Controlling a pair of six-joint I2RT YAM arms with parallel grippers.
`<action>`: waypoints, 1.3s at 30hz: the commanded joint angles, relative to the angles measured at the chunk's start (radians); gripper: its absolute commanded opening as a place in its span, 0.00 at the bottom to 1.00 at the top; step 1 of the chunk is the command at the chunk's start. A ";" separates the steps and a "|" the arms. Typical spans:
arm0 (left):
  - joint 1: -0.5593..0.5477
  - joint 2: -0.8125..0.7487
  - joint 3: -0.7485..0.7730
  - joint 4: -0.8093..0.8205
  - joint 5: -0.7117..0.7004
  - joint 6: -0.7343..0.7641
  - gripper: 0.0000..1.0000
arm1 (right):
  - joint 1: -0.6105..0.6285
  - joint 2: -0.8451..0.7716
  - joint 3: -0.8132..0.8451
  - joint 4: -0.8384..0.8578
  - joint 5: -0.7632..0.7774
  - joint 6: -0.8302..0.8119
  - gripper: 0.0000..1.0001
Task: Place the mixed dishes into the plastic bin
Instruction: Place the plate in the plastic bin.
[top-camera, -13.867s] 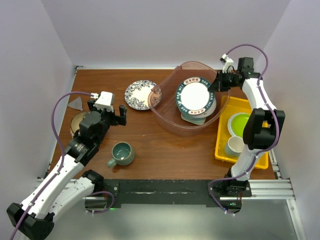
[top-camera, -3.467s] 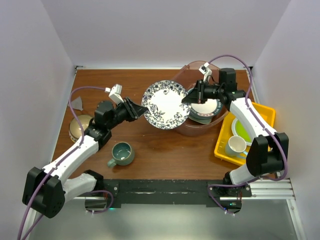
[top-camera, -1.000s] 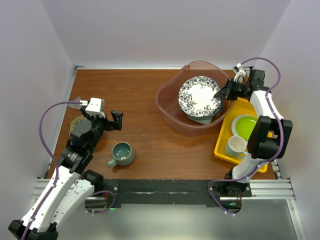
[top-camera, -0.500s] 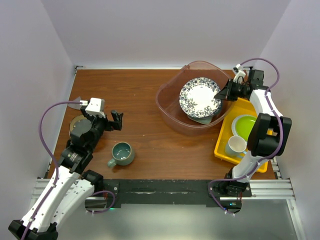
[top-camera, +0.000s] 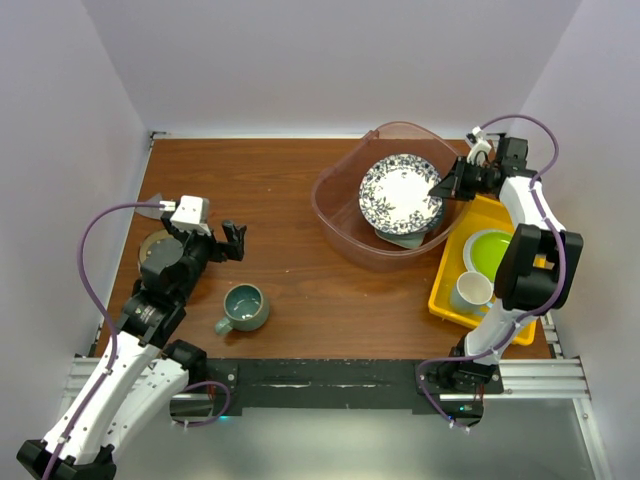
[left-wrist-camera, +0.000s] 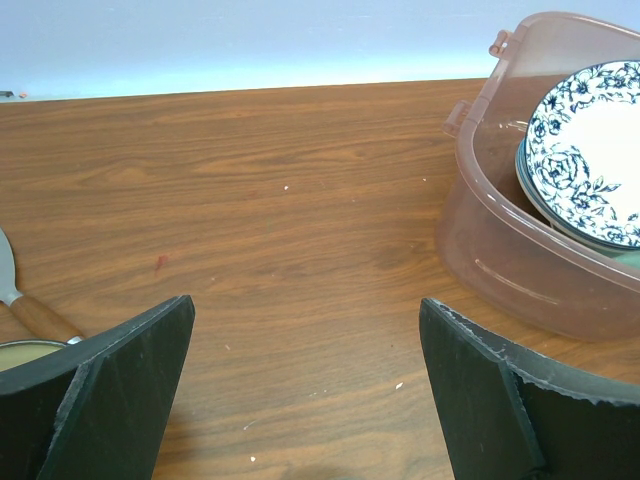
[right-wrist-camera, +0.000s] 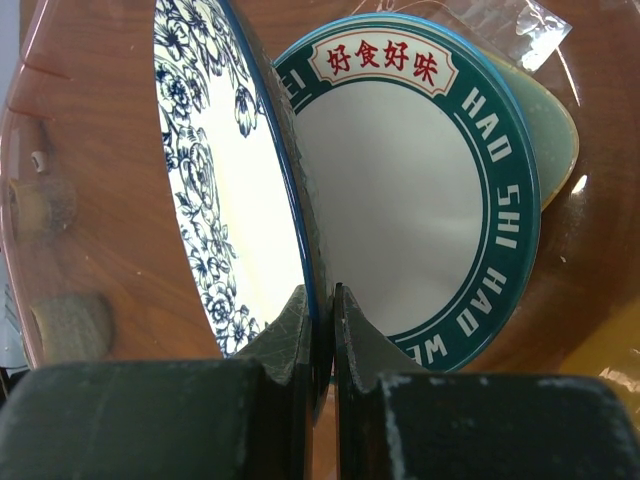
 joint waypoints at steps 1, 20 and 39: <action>0.005 -0.004 -0.001 0.044 -0.012 0.019 1.00 | -0.002 -0.007 0.069 0.039 -0.074 0.013 0.02; 0.005 -0.006 -0.001 0.044 -0.017 0.019 1.00 | -0.004 0.031 0.108 0.033 -0.045 0.020 0.04; 0.005 -0.011 -0.003 0.044 -0.018 0.019 1.00 | -0.048 0.013 0.131 -0.011 0.001 0.020 0.06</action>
